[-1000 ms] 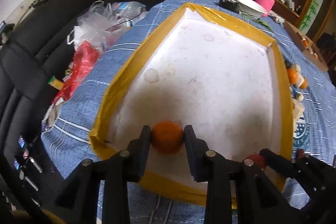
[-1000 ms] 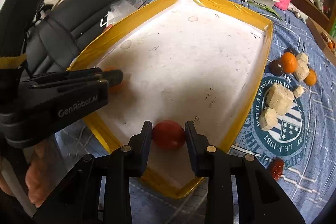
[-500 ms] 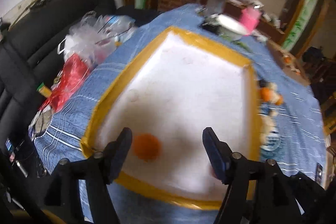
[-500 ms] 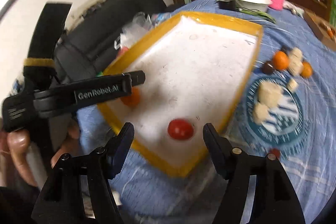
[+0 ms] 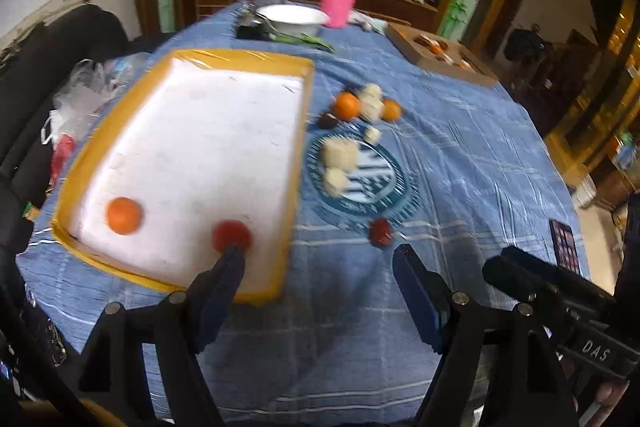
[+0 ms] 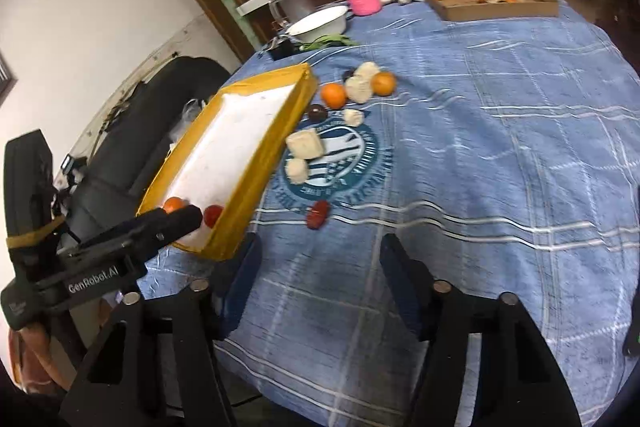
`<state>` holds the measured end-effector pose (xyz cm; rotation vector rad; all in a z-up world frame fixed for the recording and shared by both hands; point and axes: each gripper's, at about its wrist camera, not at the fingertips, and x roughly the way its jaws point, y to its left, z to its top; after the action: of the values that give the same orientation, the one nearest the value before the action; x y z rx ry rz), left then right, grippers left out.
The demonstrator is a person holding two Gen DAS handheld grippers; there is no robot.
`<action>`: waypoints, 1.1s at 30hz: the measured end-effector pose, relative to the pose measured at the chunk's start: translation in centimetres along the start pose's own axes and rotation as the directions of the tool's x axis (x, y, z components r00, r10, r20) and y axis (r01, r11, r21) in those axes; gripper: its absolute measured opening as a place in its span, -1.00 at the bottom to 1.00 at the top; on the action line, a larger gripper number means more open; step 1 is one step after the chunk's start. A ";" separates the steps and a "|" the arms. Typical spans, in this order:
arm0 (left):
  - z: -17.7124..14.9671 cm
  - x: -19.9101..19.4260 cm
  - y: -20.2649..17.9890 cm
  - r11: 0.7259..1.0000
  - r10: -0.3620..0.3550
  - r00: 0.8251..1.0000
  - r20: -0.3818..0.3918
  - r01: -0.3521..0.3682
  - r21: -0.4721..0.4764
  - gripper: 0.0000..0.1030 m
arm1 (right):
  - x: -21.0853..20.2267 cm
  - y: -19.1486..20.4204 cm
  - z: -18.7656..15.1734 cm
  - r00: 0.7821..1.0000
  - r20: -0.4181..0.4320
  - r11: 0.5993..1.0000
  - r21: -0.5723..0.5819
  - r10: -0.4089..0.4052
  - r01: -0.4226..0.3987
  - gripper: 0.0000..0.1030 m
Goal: Organize fruits
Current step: 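Move both grippers back to the fruit cluster, then grasp the dark red date with the left gripper while the right gripper grasps a small beige cube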
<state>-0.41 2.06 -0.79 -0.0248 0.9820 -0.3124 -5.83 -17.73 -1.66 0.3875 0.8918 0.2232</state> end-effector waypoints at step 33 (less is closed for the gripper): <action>3.6 5.1 -0.9 0.991 -0.137 0.981 -0.138 0.137 -0.010 -0.59 | 13.5 -3.5 11.1 0.992 -0.115 0.997 0.060 0.052 -0.045 -0.33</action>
<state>4.96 -0.63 -2.79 -0.0723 1.1209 -0.4453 11.32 -18.87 -6.48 0.4538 1.0058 0.2677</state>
